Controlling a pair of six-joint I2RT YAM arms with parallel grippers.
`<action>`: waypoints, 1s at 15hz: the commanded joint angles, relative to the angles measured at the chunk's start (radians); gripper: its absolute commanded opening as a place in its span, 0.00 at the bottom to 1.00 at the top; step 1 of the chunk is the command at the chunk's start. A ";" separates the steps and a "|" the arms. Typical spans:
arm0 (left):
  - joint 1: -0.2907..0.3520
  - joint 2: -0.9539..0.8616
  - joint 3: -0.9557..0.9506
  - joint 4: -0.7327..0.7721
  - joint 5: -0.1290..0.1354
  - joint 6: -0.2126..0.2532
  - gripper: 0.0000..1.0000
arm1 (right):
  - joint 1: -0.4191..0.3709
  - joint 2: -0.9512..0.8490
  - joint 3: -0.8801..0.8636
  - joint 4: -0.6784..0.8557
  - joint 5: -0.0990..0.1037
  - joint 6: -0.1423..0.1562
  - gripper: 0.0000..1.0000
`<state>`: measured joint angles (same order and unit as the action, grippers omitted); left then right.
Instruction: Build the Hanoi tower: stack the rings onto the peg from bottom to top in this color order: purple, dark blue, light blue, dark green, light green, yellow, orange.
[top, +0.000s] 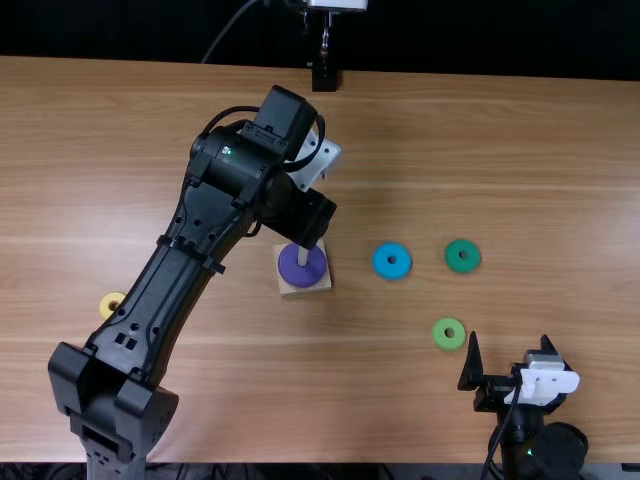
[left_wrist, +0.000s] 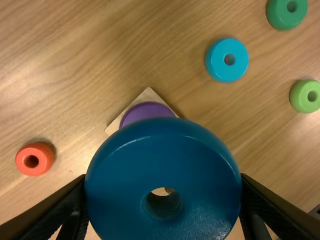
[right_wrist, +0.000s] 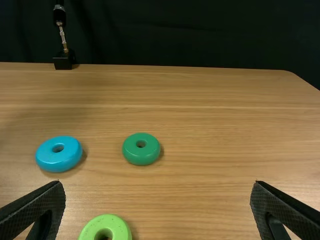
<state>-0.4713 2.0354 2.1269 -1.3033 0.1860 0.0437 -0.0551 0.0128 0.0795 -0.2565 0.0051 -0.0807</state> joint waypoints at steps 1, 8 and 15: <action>-0.006 0.013 -0.019 0.000 0.002 -0.009 0.00 | -0.012 -0.013 -0.064 -0.070 0.021 0.002 1.00; -0.021 0.013 -0.045 0.004 0.004 -0.011 0.00 | -0.012 -0.013 -0.064 -0.070 0.021 0.002 1.00; -0.033 0.013 -0.044 0.013 0.002 -0.009 0.67 | -0.012 -0.013 -0.064 -0.070 0.021 0.002 1.00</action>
<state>-0.4919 2.0357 2.0987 -1.2968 0.1867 0.0376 -0.0551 0.0128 0.0792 -0.2569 0.0048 -0.0803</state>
